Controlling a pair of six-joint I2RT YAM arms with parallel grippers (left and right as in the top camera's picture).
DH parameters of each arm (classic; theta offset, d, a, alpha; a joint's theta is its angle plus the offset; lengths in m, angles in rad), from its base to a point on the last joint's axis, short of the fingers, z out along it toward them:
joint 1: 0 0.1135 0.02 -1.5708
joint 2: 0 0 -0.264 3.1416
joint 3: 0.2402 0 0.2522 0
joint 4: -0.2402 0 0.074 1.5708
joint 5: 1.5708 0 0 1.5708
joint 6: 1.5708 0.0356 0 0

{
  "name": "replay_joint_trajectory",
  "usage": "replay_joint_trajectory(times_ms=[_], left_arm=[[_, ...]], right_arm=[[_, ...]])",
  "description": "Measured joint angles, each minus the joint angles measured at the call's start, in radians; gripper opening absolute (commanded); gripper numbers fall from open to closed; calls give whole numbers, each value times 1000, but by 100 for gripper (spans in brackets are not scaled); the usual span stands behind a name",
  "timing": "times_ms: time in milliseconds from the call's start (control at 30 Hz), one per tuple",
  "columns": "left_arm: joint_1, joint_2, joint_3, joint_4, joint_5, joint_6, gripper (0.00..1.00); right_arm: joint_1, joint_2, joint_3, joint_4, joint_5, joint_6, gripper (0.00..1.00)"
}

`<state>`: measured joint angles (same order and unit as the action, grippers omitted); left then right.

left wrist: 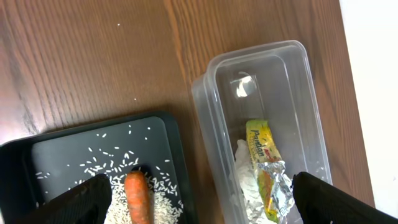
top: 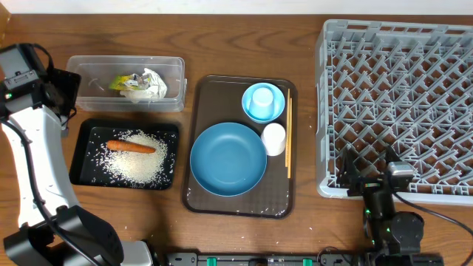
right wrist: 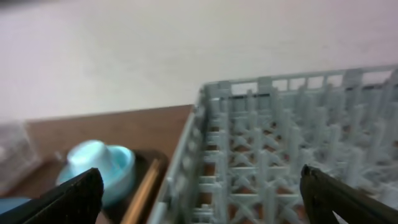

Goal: Sort waste into correct bins and load items into the dishwasher rack

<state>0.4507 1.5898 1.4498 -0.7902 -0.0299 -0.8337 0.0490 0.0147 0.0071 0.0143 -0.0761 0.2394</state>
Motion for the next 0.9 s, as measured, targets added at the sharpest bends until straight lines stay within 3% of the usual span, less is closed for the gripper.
replay_joint_trajectory(times_ms=[133,300,400,467,600,733,900], left_arm=[[0,0,0,-2,0,0,96],[0,0,0,-3,1,0,97],[0,0,0,-3,0,0,97],[0,0,0,-3,0,0,97],[0,0,0,-3,0,0,97],[0,0,0,-5,0,0,97],[0,0,0,-7,0,0,98]], right_arm=[[0,2,0,39,-60,201,99],[0,4,-1,239,-164,470,99],[0,3,3,417,-236,559,99],[0,3,24,432,-258,589,99],[0,73,160,324,-270,586,96],[0,311,471,97,-336,491,99],[6,717,969,-419,-448,317,99]])
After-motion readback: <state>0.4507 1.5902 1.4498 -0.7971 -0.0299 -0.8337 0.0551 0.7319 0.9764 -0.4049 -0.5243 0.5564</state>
